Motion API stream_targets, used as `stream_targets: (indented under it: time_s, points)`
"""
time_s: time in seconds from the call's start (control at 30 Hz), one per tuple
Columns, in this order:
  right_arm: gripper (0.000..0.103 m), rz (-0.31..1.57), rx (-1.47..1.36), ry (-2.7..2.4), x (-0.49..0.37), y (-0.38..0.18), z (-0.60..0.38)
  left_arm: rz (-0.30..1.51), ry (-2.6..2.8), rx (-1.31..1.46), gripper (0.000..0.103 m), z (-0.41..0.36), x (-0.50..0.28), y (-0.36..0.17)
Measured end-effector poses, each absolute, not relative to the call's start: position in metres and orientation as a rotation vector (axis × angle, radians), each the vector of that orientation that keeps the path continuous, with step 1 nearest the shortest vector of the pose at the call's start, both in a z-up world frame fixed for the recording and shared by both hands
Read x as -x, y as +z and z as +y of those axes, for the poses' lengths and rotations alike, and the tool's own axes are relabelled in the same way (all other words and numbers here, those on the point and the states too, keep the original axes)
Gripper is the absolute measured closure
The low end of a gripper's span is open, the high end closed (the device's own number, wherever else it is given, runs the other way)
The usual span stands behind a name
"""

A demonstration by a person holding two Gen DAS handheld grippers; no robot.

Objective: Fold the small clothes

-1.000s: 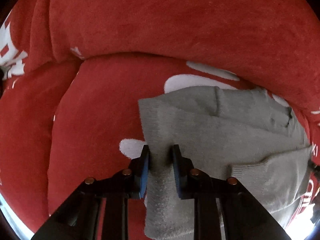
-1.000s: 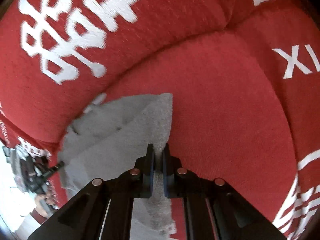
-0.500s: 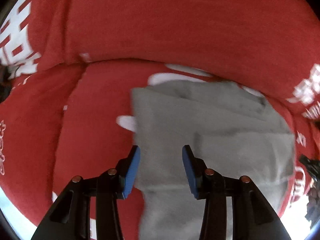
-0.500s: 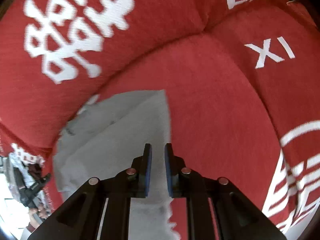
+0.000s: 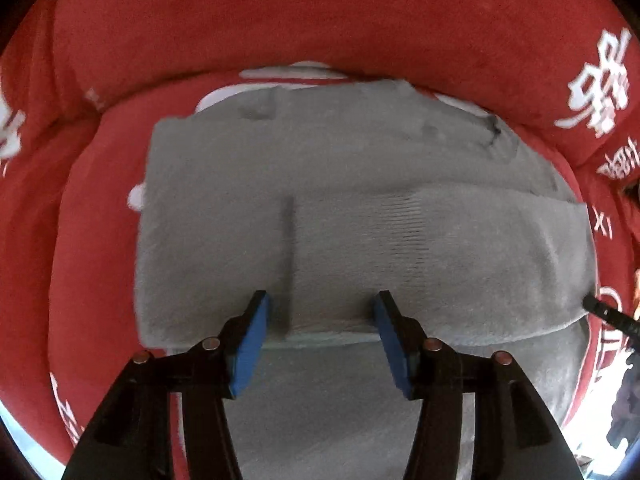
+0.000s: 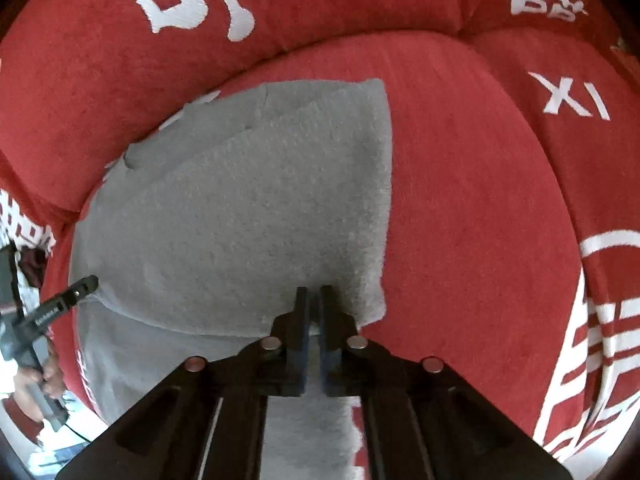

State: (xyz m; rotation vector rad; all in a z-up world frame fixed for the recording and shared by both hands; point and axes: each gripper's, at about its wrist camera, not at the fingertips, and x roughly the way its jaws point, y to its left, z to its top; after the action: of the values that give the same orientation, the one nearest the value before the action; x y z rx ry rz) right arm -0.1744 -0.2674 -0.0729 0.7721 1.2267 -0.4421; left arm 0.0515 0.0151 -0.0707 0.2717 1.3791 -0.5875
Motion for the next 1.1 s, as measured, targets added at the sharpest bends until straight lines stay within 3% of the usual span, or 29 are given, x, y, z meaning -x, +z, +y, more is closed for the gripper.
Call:
stream_targets:
  time_s: [0.43, 0.8, 0.83, 0.9, 1.1]
  points:
    - [0.097, 1.228, -0.858, -0.482, 0.203, -0.05, -0.256, 1.436, -0.473, -0.258, 0.048, 0.065, -0.041, -0.05]
    - [0.097, 1.236, -0.97, -0.443, 0.219, -0.033, -0.217, 1.44, -0.514, -0.375, 0.047, 0.058, 0.005, -0.028]
    - [0.097, 1.234, -0.98, -0.434, 0.219, -0.033, -0.214, 1.44, -0.511, -0.383, 0.046, 0.058, 0.009, -0.027]
    - [0.093, 1.233, -1.002, -0.416, 0.219, -0.032, -0.206, 1.435, -0.513, -0.374, 0.016, 0.059, 0.014, -0.024]
    - [0.07, 1.23, -1.029, -0.371, 0.215, -0.03, -0.19, 1.445, -0.544, -0.357, 0.014, 0.057, 0.027, -0.018]
